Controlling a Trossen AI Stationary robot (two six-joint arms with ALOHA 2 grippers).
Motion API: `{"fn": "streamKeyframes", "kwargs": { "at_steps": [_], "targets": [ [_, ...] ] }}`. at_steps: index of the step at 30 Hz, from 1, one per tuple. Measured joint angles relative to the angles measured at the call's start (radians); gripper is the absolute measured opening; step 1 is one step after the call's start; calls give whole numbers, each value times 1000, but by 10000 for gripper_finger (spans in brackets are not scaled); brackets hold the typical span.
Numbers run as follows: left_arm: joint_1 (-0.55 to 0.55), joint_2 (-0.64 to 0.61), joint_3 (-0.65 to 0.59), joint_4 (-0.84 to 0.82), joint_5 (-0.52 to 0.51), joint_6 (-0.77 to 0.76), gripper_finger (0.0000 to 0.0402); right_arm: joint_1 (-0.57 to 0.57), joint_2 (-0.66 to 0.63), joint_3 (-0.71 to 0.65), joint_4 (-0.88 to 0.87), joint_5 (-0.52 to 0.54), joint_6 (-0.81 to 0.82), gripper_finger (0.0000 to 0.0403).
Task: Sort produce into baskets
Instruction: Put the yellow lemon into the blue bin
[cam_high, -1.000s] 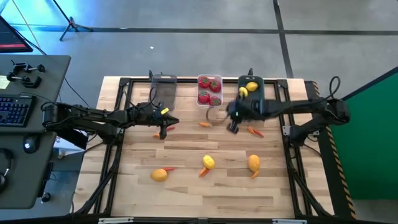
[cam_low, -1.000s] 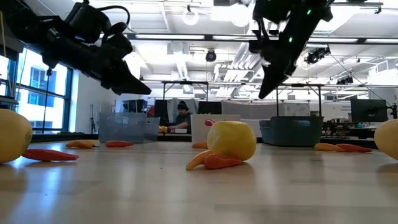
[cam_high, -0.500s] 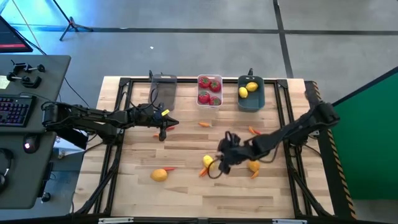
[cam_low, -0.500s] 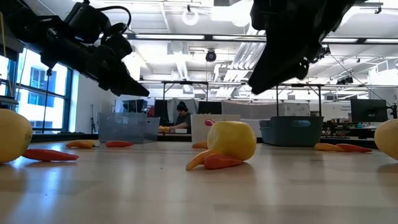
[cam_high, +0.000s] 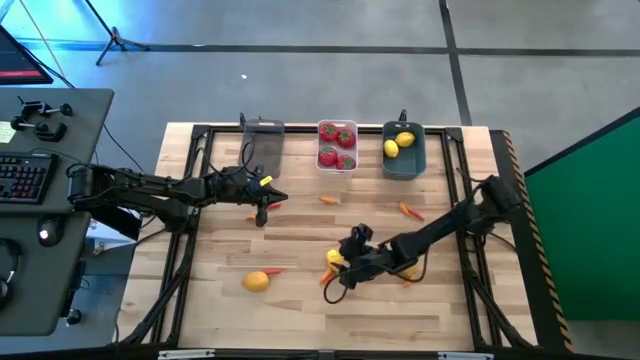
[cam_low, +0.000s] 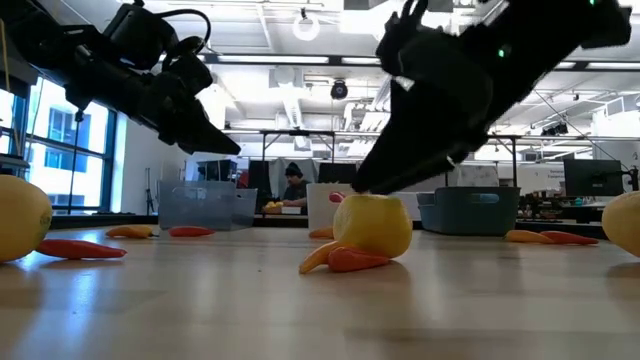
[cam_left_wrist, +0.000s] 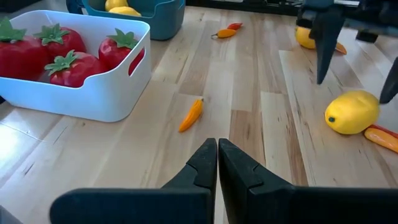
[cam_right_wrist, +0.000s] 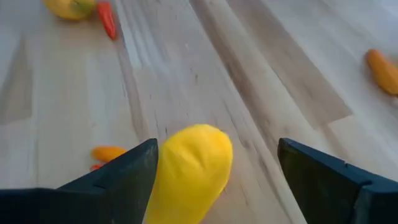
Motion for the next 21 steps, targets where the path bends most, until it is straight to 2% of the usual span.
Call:
{"fn": "streamKeyframes", "kwargs": {
  "at_steps": [6, 12, 17, 20, 21],
  "targets": [
    [0, 0, 0, 0, 0, 0, 2, 2, 67, 0, 68, -65, -41, 321],
    [0, 0, 0, 1, 0, 0, 2, -9, 85, 0, 0, -60, -6, 302],
    [0, 0, 0, -2, -1, 0, 2, -21, 83, 0, -25, -81, -7, 221],
    [0, 0, 0, -2, -1, -4, 2, -41, 51, 0, -31, -182, -20, 159],
    [0, 0, 0, -2, -1, -8, 2, -49, 29, 0, -41, -196, -26, 155]
  ]
}}
